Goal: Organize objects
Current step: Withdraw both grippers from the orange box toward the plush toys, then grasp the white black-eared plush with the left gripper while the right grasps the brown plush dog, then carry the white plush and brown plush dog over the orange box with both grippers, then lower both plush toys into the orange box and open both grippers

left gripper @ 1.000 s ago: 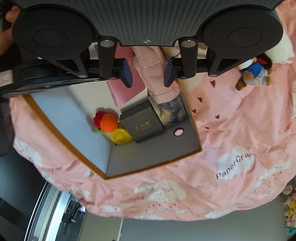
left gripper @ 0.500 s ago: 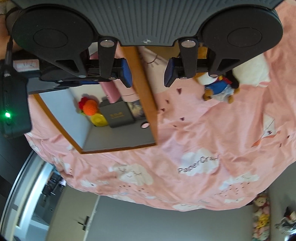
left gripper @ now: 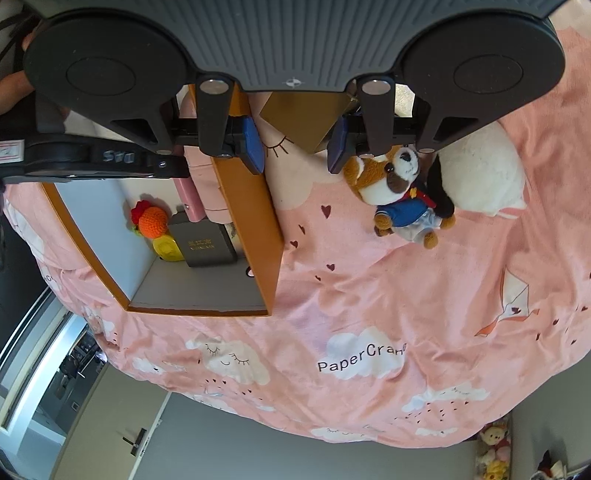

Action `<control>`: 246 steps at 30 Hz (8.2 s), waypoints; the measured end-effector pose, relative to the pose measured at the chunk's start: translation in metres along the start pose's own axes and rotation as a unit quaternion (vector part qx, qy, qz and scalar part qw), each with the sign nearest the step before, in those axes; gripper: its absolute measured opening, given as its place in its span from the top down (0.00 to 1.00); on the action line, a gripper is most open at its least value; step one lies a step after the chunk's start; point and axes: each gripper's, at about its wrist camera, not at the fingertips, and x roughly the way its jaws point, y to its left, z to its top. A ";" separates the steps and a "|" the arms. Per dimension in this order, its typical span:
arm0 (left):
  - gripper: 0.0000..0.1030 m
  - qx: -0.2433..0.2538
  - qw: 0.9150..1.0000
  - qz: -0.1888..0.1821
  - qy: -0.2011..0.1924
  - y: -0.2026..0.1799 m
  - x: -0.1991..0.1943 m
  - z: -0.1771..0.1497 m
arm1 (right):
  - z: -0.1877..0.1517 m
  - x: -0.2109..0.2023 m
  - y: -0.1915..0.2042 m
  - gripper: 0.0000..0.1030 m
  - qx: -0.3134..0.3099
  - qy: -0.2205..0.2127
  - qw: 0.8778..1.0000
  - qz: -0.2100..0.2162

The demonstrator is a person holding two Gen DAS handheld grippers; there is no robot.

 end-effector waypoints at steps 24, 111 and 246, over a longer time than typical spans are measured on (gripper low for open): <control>0.56 -0.021 1.000 0.015 -0.007 0.020 -0.025 0.001 | 0.001 -0.018 -0.004 0.70 -0.002 -0.035 0.999 0.029; 0.30 -0.102 0.983 0.148 0.026 0.110 -0.004 -0.020 | 0.016 0.068 0.143 0.56 -0.164 0.016 0.980 0.111; 0.36 0.055 0.988 -0.131 0.062 -0.100 0.073 0.019 | 0.028 -0.039 -0.064 0.53 -0.223 0.055 0.972 -0.056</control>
